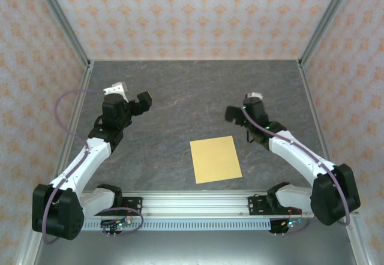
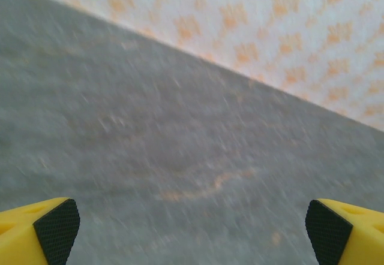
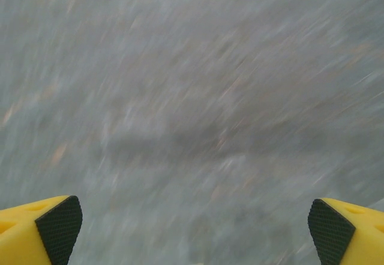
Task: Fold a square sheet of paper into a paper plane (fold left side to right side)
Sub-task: Move the square sheet of paper to the center of the table.
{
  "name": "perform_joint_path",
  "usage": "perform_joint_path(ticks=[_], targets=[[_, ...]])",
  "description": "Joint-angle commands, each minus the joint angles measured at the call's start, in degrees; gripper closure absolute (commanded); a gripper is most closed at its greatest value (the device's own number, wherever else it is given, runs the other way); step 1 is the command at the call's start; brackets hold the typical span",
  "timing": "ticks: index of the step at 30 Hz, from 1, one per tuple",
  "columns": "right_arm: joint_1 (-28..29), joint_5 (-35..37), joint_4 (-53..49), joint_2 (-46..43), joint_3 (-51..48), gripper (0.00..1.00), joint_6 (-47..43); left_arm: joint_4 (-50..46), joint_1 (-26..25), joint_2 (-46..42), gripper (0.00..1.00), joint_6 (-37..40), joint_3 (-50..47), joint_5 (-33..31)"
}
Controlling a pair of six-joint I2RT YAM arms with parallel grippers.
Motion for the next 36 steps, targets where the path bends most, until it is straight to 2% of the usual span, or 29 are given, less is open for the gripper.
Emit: perform_joint_path(ticks=[1,7,12,29,36], targets=[[7.0,-1.8,-13.3,2.7,2.6,0.00,3.4,-4.8,-1.0,1.4,0.00,-7.0,-1.4,5.4],[19.1,-2.3,-21.7,12.1,6.6,0.00,4.1,-5.3,-1.3,3.3,0.00,-6.4,-1.4,5.1],[22.9,-2.5,-24.2,17.5,8.1,0.00,5.3,-6.3,-1.4,3.6,0.00,-6.4,-0.7,5.2],[23.3,-3.8,-21.5,32.6,14.9,0.00,5.6,-8.3,-1.3,2.9,0.00,-6.0,0.1,4.5],[18.9,-8.8,-18.7,41.4,23.6,0.00,3.7,-8.9,-1.4,3.2,0.00,-6.2,0.7,5.0]])
